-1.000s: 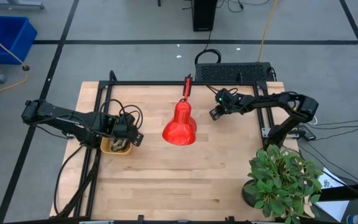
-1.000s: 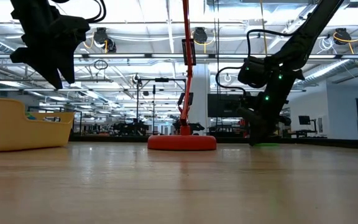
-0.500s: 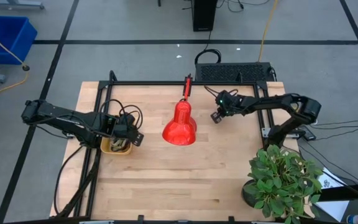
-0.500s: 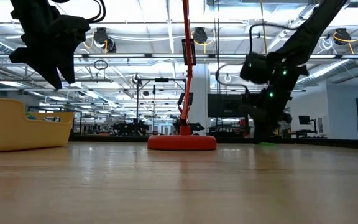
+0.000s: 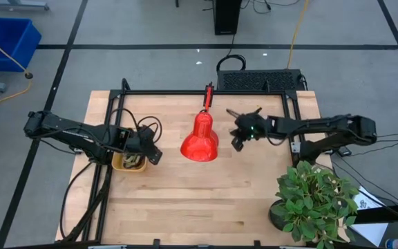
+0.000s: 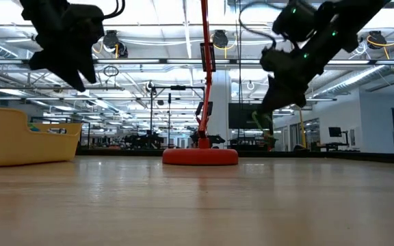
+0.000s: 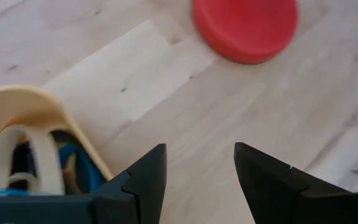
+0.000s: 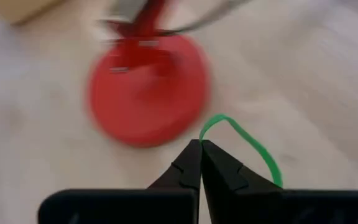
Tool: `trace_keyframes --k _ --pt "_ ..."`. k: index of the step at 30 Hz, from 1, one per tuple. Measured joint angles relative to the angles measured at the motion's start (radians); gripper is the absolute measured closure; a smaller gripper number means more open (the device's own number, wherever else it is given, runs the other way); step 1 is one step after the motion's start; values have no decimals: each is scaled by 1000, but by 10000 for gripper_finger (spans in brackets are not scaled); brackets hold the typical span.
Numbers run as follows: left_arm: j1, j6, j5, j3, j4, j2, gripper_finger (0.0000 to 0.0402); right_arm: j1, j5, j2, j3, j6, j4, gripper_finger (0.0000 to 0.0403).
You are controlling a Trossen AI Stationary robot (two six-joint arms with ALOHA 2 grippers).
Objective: Pick and place rubber bands into bin
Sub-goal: Put the green rubber band into the yellow bin
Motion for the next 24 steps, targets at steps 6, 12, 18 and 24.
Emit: trace_keyframes --k 6,12,18,24 --pt "0 11 27 0 50 0 206 172 1 -5 1 44 35 403" --pt "-15 11 27 0 50 0 206 325 1 30 1 87 143 403" --pt "-44 29 26 0 51 0 206 439 0 99 2 86 351 403" --pt "-102 85 26 0 135 27 206 500 1 195 2 94 602 403"
